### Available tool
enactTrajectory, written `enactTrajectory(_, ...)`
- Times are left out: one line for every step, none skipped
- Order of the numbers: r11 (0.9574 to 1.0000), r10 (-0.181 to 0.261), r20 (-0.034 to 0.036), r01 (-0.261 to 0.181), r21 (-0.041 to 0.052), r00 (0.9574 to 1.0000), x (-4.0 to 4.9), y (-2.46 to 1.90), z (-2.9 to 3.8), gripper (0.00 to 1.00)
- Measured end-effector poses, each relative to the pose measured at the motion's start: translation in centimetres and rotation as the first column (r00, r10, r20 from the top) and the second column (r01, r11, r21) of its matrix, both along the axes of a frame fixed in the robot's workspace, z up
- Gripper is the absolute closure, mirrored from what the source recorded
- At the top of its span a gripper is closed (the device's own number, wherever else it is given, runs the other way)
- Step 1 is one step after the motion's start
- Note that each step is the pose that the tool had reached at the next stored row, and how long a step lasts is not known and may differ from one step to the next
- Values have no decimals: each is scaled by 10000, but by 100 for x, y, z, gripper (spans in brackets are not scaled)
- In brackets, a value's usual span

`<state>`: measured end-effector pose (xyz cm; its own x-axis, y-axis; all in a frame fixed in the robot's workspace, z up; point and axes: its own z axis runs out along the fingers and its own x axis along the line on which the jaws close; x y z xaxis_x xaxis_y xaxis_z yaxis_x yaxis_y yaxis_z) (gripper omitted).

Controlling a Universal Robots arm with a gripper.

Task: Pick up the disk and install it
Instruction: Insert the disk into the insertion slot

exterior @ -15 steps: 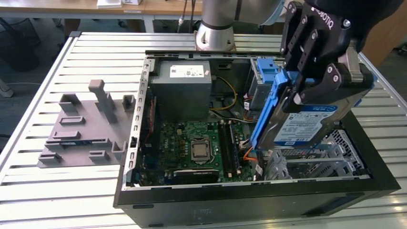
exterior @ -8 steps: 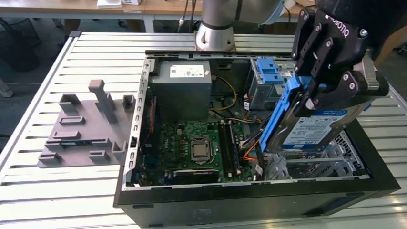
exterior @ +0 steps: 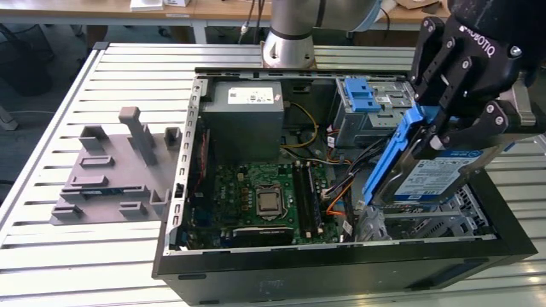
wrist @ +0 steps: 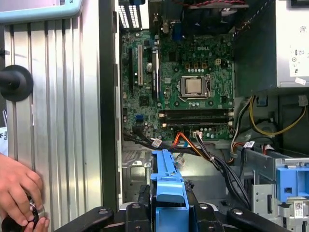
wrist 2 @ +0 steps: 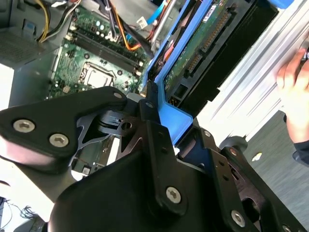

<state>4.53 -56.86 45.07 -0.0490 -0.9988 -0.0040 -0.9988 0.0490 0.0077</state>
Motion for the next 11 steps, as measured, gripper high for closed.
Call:
enactTrajectory(10000, 0, 0, 0, 1, 10000, 26, 0, -3, 64)
enactTrajectory(10000, 0, 0, 0, 1, 10000, 52, 0, -5, 64)
enactTrajectory(10000, 1, 0, -1, 1, 10000, 78, 0, -8, 64)
enactTrajectory(10000, 0, 0, 0, 0, 10000, 99, 0, -11, 64)
enactTrajectory(10000, 0, 0, 0, 0, 10000, 122, 0, -14, 64)
enactTrajectory(10000, -3, 0, 3, 0, 10000, 146, 0, -18, 64)
enactTrajectory(10000, -9, 0, 9, 0, 10000, 169, 0, -23, 64)
enactTrajectory(10000, -22, 0, 22, 2, 10000, 188, 0, -30, 64)
enactTrajectory(10000, -34, 0, 34, 0, 10000, 200, 0, -36, 64)
enactTrajectory(10000, -40, 0, 40, -2, 10000, 203, 0, -42, 64)
enactTrajectory(10000, -40, 0, 40, -1, 10000, 203, 1, -49, 64)
